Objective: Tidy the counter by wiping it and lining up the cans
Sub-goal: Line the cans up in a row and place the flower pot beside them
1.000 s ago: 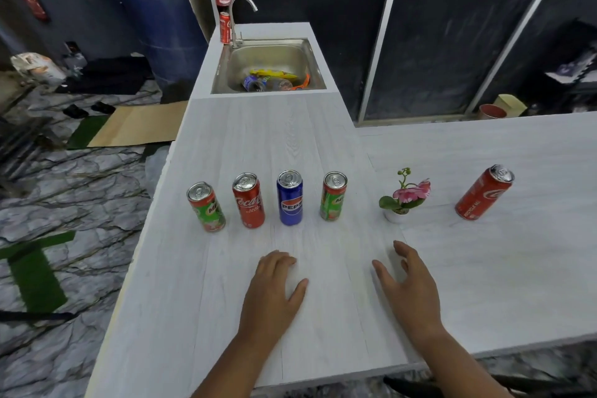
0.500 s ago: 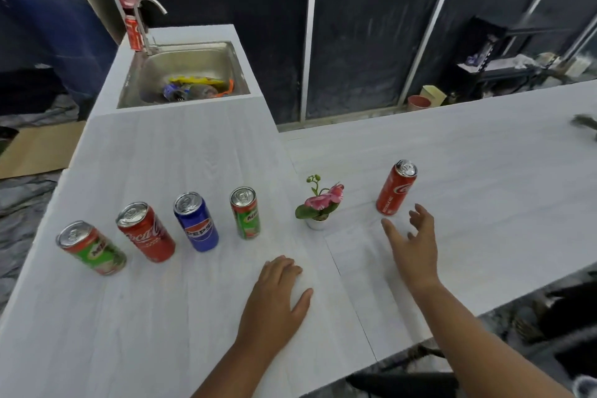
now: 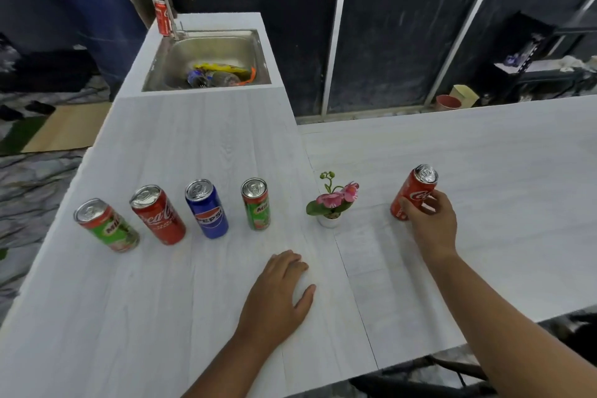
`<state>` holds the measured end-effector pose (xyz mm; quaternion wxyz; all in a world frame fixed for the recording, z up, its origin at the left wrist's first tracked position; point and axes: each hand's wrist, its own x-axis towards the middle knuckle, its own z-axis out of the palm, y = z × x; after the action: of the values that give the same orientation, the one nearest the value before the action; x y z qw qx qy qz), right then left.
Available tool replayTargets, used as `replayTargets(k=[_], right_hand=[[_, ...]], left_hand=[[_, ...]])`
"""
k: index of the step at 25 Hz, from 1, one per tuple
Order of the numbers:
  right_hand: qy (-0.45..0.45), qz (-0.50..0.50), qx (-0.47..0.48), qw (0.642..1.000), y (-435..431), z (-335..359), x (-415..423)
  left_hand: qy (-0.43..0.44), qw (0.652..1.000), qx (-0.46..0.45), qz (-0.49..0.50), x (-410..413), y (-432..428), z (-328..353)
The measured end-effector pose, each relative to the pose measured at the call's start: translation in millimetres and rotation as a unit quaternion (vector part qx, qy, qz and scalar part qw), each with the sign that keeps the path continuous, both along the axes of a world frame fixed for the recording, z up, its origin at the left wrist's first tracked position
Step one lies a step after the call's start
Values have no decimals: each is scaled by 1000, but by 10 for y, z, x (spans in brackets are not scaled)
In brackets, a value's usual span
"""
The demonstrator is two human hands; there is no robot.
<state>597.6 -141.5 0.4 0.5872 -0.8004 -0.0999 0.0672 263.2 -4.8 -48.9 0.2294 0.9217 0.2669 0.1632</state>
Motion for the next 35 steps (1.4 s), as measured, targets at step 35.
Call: replayTargets(k=[35], right_hand=[[20, 396, 58, 916, 2577, 0, -5043]], left_hand=[[-13, 968, 41, 247, -3785, 1497, 27]])
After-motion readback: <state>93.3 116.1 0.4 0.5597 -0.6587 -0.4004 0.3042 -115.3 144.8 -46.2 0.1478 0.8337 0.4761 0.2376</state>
